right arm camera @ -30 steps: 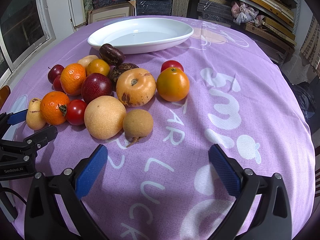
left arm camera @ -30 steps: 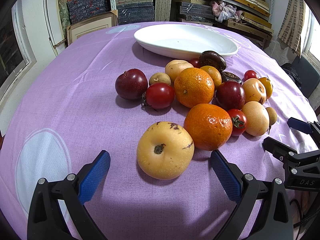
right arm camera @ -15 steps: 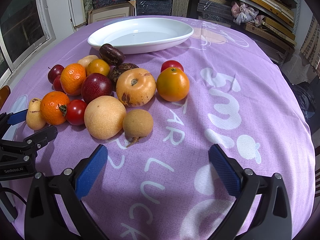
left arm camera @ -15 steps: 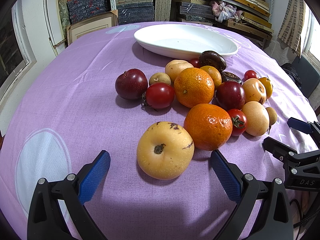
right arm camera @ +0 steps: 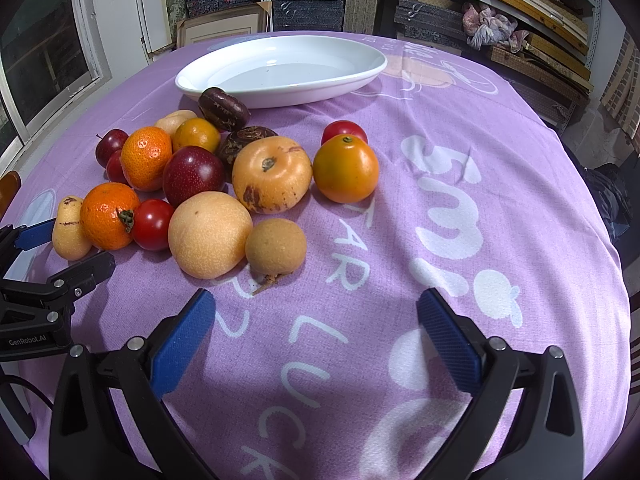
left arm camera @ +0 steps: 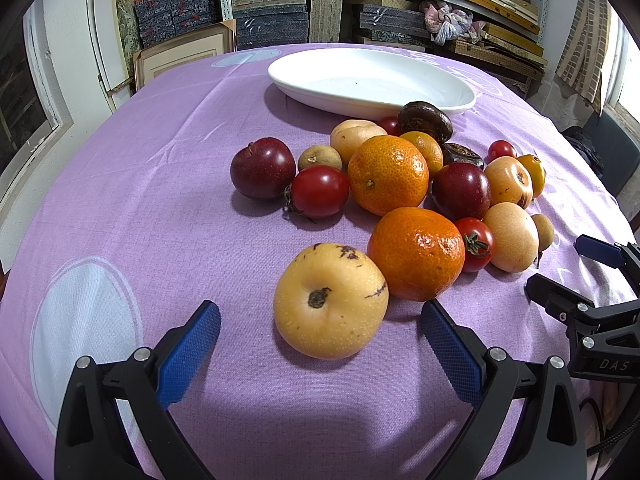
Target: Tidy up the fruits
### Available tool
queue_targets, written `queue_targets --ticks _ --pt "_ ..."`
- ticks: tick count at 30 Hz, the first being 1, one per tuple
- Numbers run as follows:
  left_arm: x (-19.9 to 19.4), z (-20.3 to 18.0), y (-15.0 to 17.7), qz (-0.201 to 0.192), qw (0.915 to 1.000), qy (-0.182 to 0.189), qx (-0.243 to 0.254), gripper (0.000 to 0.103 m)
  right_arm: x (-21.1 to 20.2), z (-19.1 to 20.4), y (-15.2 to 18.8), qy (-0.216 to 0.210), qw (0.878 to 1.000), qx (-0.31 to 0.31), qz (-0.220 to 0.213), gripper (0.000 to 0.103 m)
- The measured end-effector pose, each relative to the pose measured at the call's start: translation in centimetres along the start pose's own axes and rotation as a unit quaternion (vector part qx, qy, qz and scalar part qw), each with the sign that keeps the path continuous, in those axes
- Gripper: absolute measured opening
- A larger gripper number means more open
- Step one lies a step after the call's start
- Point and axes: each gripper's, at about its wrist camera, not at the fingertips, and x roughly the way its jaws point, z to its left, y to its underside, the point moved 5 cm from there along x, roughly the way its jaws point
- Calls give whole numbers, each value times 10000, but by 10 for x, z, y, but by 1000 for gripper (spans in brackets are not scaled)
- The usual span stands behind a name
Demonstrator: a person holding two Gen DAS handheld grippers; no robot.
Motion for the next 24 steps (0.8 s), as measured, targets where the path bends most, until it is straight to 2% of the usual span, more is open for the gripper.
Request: queue_targets --ticks 24 --pt "3 -2 1 1 10000 -28 -33 100 -3 -1 0 -99 9998 -151 99 99"
